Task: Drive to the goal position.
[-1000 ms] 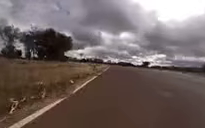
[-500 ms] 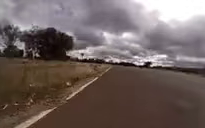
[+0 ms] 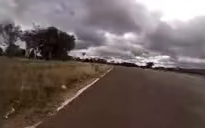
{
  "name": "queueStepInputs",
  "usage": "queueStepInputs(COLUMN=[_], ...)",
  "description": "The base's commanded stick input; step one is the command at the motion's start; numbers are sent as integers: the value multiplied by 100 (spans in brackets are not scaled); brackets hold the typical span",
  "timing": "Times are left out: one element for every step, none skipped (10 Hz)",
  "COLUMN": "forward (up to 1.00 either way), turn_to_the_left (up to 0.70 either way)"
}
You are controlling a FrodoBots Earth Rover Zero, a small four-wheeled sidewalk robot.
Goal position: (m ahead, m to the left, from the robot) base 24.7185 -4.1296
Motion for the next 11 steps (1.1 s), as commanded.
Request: queueStepInputs(forward=[85, 85, 85, 85, 85, 85, 85, 85, 85, 85, 85], turn_to_the_left=[4, -6, -24, -30, -30, -30, -30, -30, -30, -30, -30])
